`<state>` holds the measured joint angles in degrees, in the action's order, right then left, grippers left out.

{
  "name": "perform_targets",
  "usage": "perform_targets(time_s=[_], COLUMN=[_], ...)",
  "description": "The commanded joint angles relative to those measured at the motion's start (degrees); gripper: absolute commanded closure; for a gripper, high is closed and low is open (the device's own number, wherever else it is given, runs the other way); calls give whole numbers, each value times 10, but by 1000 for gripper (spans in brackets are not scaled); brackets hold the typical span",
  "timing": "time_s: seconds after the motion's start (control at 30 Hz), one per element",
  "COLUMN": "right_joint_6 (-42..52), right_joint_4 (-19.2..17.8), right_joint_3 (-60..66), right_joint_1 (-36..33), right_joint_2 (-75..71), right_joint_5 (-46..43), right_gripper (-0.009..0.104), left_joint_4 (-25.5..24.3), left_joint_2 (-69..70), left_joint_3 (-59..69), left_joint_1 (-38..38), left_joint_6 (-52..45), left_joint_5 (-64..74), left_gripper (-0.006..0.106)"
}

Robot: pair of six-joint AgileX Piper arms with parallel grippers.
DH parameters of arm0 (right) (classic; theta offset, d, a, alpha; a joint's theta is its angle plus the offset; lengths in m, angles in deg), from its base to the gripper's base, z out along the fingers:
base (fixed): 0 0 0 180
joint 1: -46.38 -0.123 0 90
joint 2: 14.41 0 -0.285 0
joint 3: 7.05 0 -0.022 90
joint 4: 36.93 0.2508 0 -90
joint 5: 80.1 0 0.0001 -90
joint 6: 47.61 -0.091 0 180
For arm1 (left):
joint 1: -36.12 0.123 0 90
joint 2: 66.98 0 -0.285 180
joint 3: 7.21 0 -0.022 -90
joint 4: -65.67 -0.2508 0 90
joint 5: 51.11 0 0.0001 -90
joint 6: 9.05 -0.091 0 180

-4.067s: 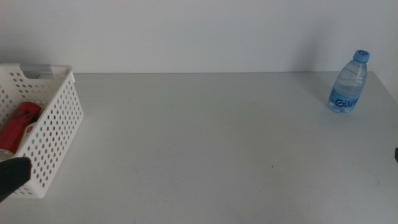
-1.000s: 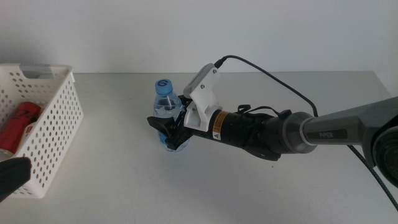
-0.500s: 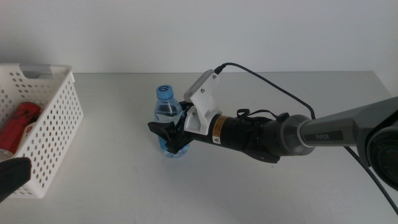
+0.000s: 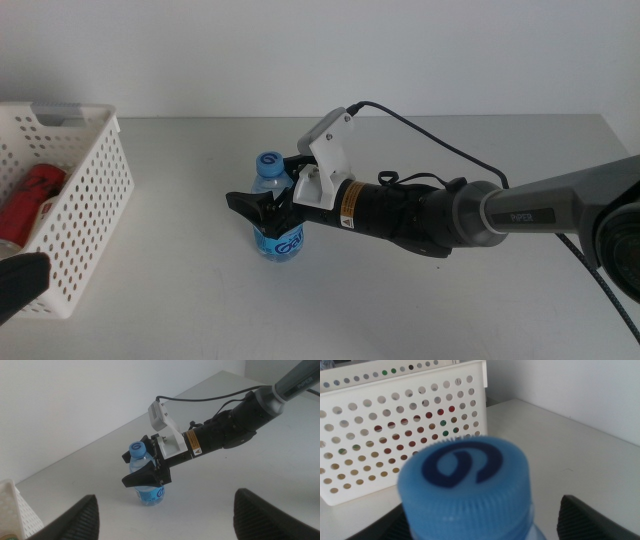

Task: Use arms to grab the bottles and put them into the dustbin to the left of the table.

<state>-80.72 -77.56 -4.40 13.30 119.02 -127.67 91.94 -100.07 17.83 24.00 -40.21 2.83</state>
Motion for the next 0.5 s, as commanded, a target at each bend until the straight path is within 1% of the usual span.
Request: perform_targets(time_s=[0.0, 0.1, 0.17, 0.33, 0.47], right_joint_6=[-24, -46, -48, -53, -76], right_joint_4=[-6, -21, -36, -94, -119], right_joint_3=[-17, -17, -17, -17, -17], right_joint_1=[-1, -1, 0, 0, 0], right_joint_2=[-51, -77, -104, -178, -253], right_joint_5=[-42, -36, -18, 71, 133], right_gripper=[18, 18, 19, 19, 19], left_joint_4=[19, 19, 19, 19, 19], left_joint_2=[-9, -9, -9, -9, -9], left_joint_3=[-13, -13, -13, -13, -13], left_joint_1=[-4, -4, -4, -4, -4], left_joint_6=[3, 3, 3, 3, 3], left_joint_5=[-41, -41, -41, -41, -41], left_gripper=[11, 11, 11, 11, 11])
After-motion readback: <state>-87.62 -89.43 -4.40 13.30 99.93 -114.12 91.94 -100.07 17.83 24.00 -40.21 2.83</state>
